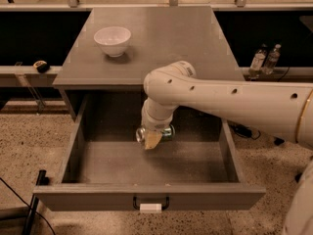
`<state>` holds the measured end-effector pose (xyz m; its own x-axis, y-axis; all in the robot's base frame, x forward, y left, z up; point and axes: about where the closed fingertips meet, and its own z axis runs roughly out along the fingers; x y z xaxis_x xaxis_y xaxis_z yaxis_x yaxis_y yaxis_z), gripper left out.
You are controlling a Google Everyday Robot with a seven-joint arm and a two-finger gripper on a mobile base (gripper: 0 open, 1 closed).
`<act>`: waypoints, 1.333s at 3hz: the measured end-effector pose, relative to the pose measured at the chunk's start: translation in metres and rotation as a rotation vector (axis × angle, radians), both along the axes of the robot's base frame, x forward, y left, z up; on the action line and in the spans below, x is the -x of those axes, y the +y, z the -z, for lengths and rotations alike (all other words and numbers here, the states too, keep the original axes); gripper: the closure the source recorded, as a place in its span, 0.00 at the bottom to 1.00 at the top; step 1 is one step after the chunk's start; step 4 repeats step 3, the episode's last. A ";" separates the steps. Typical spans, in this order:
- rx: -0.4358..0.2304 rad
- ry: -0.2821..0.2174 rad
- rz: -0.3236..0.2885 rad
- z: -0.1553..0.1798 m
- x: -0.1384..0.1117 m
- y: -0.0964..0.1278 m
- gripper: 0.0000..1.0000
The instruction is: Place green can into top drawer
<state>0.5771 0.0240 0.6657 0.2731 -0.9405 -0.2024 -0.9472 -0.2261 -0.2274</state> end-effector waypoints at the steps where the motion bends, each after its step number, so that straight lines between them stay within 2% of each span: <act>1: -0.001 0.001 0.000 0.000 0.000 0.000 0.13; 2: 0.000 0.001 0.000 0.000 0.000 0.000 0.00; 4: 0.000 0.001 0.000 0.000 0.000 0.000 0.00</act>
Offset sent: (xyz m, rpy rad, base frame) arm -0.0002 0.0002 -0.0001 0.0005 0.0007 0.0001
